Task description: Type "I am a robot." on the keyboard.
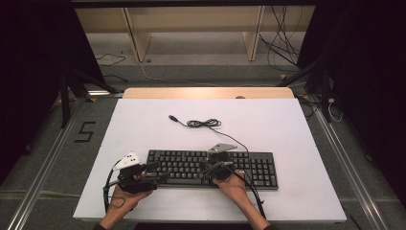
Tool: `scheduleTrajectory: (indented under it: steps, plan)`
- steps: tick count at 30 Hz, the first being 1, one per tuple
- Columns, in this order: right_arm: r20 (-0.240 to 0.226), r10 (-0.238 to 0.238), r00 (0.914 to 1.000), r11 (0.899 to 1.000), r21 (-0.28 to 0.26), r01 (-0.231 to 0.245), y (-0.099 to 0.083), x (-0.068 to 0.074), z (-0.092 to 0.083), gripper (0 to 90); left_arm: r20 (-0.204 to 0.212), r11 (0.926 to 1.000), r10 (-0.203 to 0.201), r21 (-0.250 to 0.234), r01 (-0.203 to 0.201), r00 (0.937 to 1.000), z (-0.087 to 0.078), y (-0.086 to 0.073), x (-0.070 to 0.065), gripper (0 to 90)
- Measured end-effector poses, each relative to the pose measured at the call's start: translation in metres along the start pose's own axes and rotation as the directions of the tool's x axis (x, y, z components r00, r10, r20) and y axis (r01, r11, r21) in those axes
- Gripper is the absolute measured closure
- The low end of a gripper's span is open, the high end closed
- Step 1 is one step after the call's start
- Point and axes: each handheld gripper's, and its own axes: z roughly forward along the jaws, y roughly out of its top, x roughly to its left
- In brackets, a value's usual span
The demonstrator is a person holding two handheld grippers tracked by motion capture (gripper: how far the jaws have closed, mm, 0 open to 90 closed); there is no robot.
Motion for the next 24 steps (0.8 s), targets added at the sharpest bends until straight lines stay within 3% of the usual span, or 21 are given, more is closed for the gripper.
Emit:
scheduleTrajectory:
  steps: [9,19,24]
  plan:
    - [-0.035,0.020,0.9992,0.999,-0.047,-0.021,0.003,-0.002,-0.009,81.4,-0.005,1.0000,0.001,-0.004,-0.001,1.0000,-0.002,-0.001,0.002,31.0]
    - [-0.104,0.023,0.9943,0.997,-0.067,-0.030,0.008,0.003,-0.013,54.5,-0.013,1.0000,0.002,-0.006,-0.002,0.9999,-0.003,-0.002,0.002,28.5]
    - [-0.123,0.015,0.9922,0.997,-0.069,-0.024,0.011,0.008,-0.013,46.5,-0.015,0.9999,0.000,-0.012,0.000,0.9999,-0.005,-0.002,0.002,27.5]
